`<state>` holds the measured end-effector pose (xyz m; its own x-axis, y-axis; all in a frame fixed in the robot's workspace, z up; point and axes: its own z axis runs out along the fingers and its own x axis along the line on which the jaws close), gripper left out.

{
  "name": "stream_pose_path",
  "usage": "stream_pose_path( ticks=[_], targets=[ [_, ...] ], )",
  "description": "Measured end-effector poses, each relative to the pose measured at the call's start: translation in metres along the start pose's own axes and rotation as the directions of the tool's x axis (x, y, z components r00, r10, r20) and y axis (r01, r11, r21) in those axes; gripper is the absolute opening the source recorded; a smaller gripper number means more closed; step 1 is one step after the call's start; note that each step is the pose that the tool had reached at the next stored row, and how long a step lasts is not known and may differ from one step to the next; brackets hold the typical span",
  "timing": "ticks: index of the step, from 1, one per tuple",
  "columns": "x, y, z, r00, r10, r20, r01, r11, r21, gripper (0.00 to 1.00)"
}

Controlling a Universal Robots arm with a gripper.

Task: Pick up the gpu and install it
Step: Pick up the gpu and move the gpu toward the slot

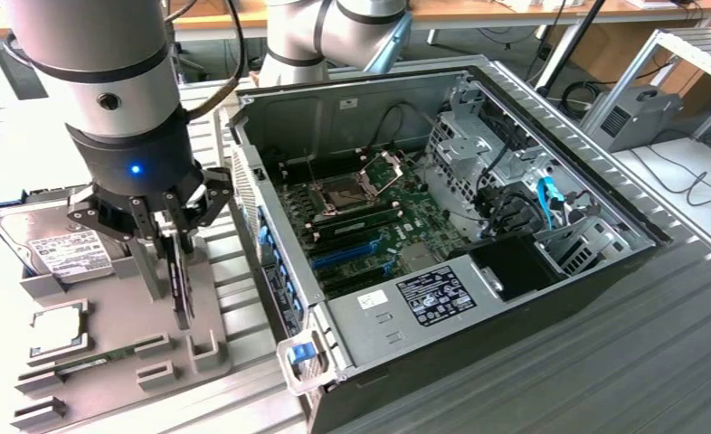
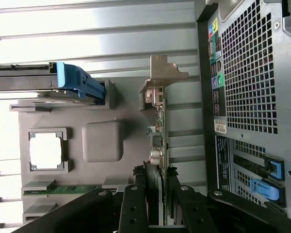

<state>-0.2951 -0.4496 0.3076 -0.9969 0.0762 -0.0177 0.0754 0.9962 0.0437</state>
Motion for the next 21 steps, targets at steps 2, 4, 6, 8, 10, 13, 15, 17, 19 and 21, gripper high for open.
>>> stream_pose_path(
  ticks=[2,4,6,8,10,13,15,17,19,21],
  targets=[
    [0.000,0.0003,-0.0064,1.0000,0.000,0.0000,0.000,1.0000,0.0000,0.28],
    [0.000,0.0010,-0.0233,1.0000,0.000,0.0001,0.000,1.0000,-0.0001,0.28],
    [-0.001,0.0014,-0.0318,1.0000,0.000,0.0000,0.000,1.0000,-0.0001,0.28],
    [-0.001,0.0017,-0.0393,1.0000,0.000,0.0000,0.000,1.0000,0.0000,0.28],
    [-0.001,0.0020,-0.0452,1.0000,0.000,0.0001,0.000,1.0000,-0.0001,0.28],
    [-0.001,0.0020,-0.0461,1.0000,0.000,0.0001,0.000,1.0000,-0.0001,0.28],
    [-0.001,0.0021,-0.0471,1.0000,0.000,0.0001,0.000,1.0000,-0.0001,0.28],
    [-0.001,0.0021,-0.0479,1.0000,0.000,0.0000,0.000,1.0000,-0.0001,0.28],
    [-0.001,0.0021,-0.0489,1.0000,0.000,0.0001,0.000,1.0000,-0.0001,0.28],
    [-0.001,0.0022,-0.0497,1.0000,0.000,0.0001,0.000,1.0000,-0.0001,0.28]
  ],
)
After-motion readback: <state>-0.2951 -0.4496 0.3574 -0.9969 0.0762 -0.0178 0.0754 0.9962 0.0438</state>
